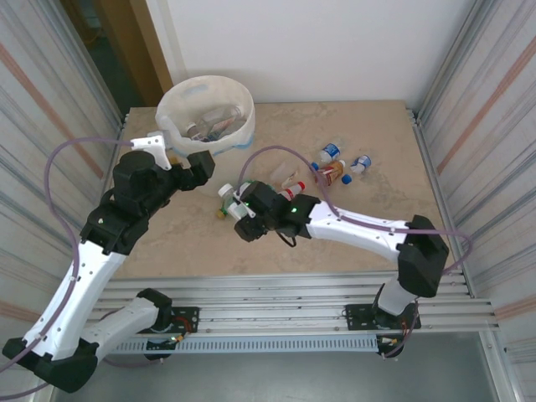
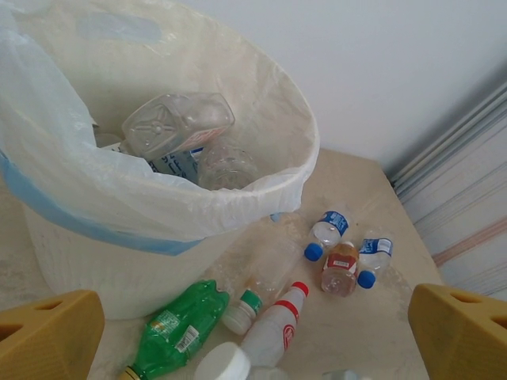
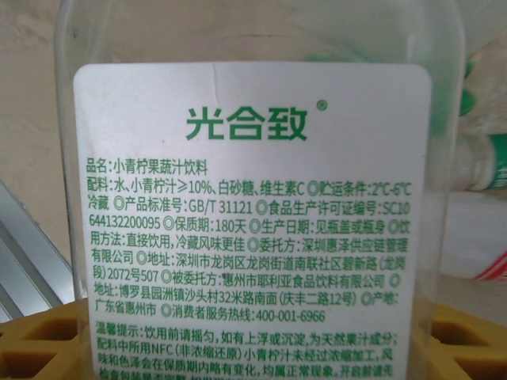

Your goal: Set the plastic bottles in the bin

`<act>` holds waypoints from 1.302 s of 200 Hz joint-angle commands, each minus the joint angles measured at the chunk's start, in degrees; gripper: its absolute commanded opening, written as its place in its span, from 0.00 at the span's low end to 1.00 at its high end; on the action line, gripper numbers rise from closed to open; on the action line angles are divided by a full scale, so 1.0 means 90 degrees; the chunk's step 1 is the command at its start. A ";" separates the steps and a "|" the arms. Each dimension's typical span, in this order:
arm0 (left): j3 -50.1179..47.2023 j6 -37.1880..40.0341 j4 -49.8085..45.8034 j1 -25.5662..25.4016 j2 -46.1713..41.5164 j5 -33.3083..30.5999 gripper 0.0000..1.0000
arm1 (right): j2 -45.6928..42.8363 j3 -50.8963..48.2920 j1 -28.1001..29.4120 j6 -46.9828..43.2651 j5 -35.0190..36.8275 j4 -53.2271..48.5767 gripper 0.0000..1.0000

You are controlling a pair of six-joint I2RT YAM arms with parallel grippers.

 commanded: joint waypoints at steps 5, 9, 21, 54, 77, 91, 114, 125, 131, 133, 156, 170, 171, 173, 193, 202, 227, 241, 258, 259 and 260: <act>0.0178 -0.0127 0.0010 -0.0043 0.0076 0.0475 0.98 | -0.0700 -0.0235 -0.0256 -0.0044 0.0232 0.0373 0.31; 0.0173 -0.0150 0.0023 -0.0046 0.0098 0.0533 0.98 | -0.0780 -0.0283 -0.0308 -0.0030 0.0215 0.0443 0.30; 0.0148 -0.0208 0.0050 -0.0115 0.0172 0.0688 0.98 | -0.1024 -0.0390 -0.0434 0.0009 0.0194 0.0656 0.30; 0.0176 -0.0236 0.0107 -0.0556 0.0478 0.0869 0.98 | -0.1654 -0.0731 -0.0728 0.0080 0.0076 0.1235 0.29; 0.0248 -0.0250 0.0217 -0.0762 0.0725 0.1168 0.98 | -0.1957 -0.0864 -0.0854 0.0082 -0.0066 0.1514 0.30; 0.0208 -0.0309 0.0421 -0.0853 0.0865 0.1402 0.98 | -0.2059 -0.0886 -0.0904 0.0080 -0.0186 0.1606 0.30; 0.0120 -0.0458 0.0855 -0.0934 0.1104 0.1854 0.98 | -0.2135 -0.0872 -0.0930 0.0060 -0.0349 0.1744 0.30; 0.0101 -0.0527 0.1056 -0.0967 0.1243 0.2073 0.98 | -0.2147 -0.0868 -0.0930 0.0075 -0.0434 0.1812 0.30; 0.0095 -0.0560 0.1194 -0.0991 0.1299 0.2187 0.98 | -0.2153 -0.0867 -0.0930 0.0079 -0.0472 0.1846 0.30; 0.0098 -0.0574 0.1222 -0.0995 0.1322 0.2232 0.98 | -0.2149 -0.0867 -0.0930 0.0084 -0.0485 0.1855 0.30; 0.0080 -0.0707 0.1626 -0.1050 0.1518 0.2498 0.98 | -0.2167 -0.0851 -0.0925 0.0118 -0.0605 0.1943 0.30; 0.0060 -0.0777 0.1760 -0.1069 0.1612 0.2535 0.95 | -0.2177 -0.0847 -0.0924 0.0128 -0.0691 0.1996 0.30; 0.0065 -0.0782 0.1765 -0.1065 0.1615 0.2538 0.95 | -0.2177 -0.0847 -0.0922 0.0133 -0.0698 0.1996 0.30; 0.0054 -0.0786 0.1780 -0.1067 0.1618 0.2540 0.94 | -0.2172 -0.0842 -0.0921 0.0142 -0.0708 0.2002 0.30; 0.0000 -0.0865 0.1933 -0.1068 0.1677 0.2578 0.87 | -0.2178 -0.0833 -0.0928 0.0172 -0.0796 0.2063 0.30; -0.0023 -0.0890 0.1981 -0.1068 0.1688 0.2593 0.83 | -0.2177 -0.0831 -0.0930 0.0178 -0.0809 0.2074 0.30; -0.0021 -0.0901 0.2029 -0.1066 0.1710 0.2611 0.66 | -0.2128 -0.0787 -0.0930 0.0177 -0.0807 0.2082 0.30; -0.0018 -0.0886 0.2013 -0.1070 0.1704 0.2581 0.56 | -0.2083 -0.0755 -0.0925 0.0183 -0.0811 0.2092 0.30; -0.0017 -0.0891 0.1984 -0.1063 0.1697 0.2533 0.46 | -0.2022 -0.0712 -0.0930 0.0180 -0.0836 0.2104 0.30; -0.0017 -0.0888 0.1984 -0.1067 0.1697 0.2532 0.46 | -0.2021 -0.0711 -0.0925 0.0179 -0.0839 0.2103 0.30; -0.0013 -0.0881 0.1979 -0.1064 0.1697 0.2536 0.45 | -0.2021 -0.0711 -0.0928 0.0178 -0.0840 0.2103 0.30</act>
